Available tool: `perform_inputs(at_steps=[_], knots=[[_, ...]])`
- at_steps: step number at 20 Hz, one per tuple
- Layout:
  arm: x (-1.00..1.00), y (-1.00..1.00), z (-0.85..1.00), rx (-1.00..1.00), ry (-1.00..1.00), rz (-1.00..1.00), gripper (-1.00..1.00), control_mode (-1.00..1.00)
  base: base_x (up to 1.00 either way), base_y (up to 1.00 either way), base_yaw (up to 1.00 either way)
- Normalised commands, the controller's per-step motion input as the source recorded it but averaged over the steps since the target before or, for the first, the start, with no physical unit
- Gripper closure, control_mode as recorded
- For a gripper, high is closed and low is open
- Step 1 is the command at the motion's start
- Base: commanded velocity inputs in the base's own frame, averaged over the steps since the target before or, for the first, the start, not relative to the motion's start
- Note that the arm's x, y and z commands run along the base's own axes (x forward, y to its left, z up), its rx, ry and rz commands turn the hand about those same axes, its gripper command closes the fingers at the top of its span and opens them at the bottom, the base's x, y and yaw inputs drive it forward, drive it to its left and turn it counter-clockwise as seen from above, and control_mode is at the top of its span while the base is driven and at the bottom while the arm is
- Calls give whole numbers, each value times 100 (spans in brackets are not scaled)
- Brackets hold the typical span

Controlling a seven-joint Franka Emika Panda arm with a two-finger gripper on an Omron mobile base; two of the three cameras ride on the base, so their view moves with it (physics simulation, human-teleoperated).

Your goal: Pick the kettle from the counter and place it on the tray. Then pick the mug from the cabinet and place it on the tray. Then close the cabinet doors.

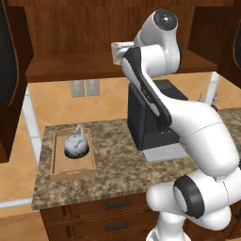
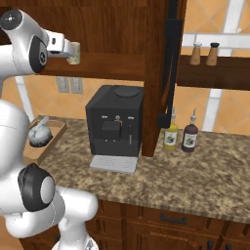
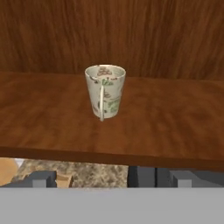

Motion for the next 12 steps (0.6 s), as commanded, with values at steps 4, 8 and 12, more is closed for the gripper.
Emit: perform_inputs(at_steps=[4,8,12], knots=[[19,11,-11,0,-8,0,-100,-100,0,0,0],[31,0,-19,0,-2,0,-100,-100,0,0,0],[32,1,-4,0,-3,0,-100,-100,0,0,0]])
